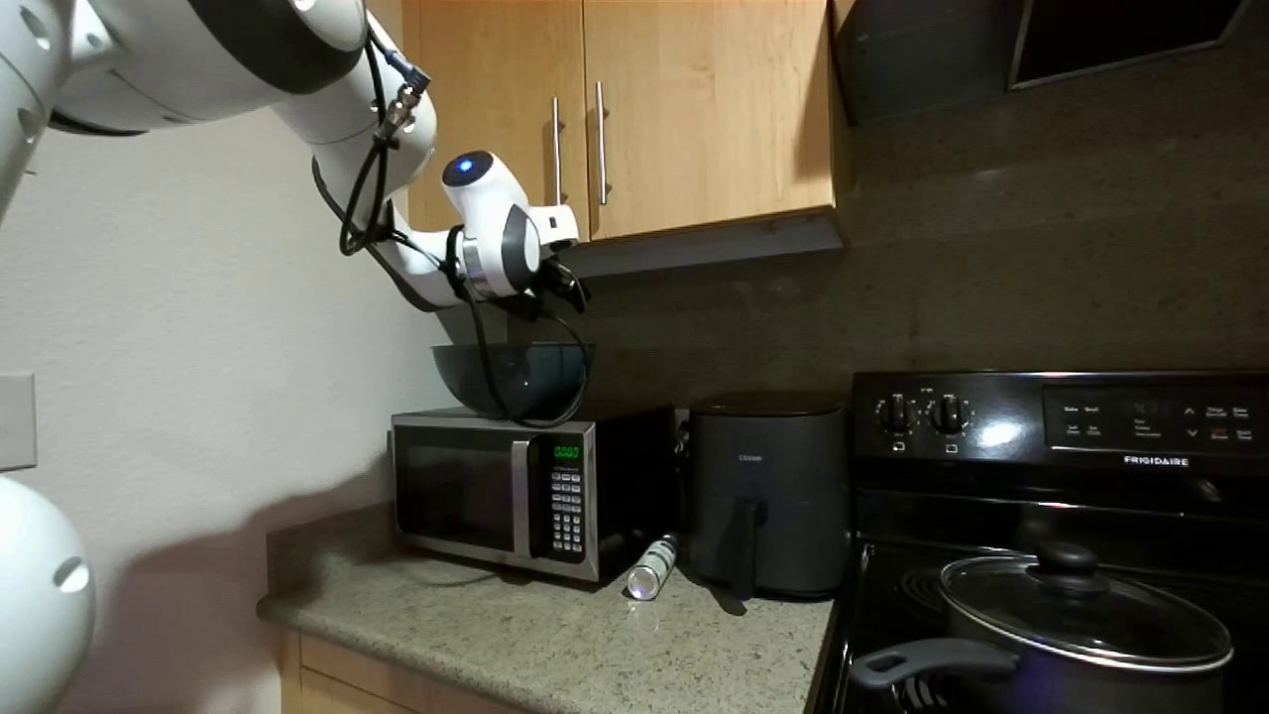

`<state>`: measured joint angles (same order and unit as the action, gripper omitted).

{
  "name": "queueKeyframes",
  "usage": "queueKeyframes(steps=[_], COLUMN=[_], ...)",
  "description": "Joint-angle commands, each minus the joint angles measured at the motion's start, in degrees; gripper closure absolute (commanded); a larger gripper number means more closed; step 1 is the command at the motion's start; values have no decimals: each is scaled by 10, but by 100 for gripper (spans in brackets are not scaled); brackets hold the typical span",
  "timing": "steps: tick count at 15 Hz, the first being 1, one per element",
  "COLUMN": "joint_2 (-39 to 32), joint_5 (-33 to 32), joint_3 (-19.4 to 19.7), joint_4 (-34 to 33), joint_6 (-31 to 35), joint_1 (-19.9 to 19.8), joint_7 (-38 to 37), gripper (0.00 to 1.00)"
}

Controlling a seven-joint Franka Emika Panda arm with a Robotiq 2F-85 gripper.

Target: Remove the blue plate from the top of the air fryer and put it in the blue bowl, place the bowl on top of the air fryer

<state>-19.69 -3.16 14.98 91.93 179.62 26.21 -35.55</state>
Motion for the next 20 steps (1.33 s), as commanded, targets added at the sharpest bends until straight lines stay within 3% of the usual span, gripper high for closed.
queueKeyframes(steps=[1, 4, 8, 9, 13, 14, 15, 20], joint_2=[-2, 5, 10, 21, 21, 19, 17, 11], joint_5=[-46, -77, -64, -99, -79, -76, -75, -59], joint_3=[115, 157, 148, 79, -21, -39, -55, -98], joint_4=[-7, -8, -19, -24, -38, -40, -43, -50], joint_6=[-79, -184, -292, -313, -369, -382, -389, -403], joint_1=[64, 90, 96, 40, -27, -41, -54, -103], joint_7=[-56, -80, -63, -80, -56, -55, -50, -53], gripper=[0, 0, 0, 0, 0, 25, 27, 61])
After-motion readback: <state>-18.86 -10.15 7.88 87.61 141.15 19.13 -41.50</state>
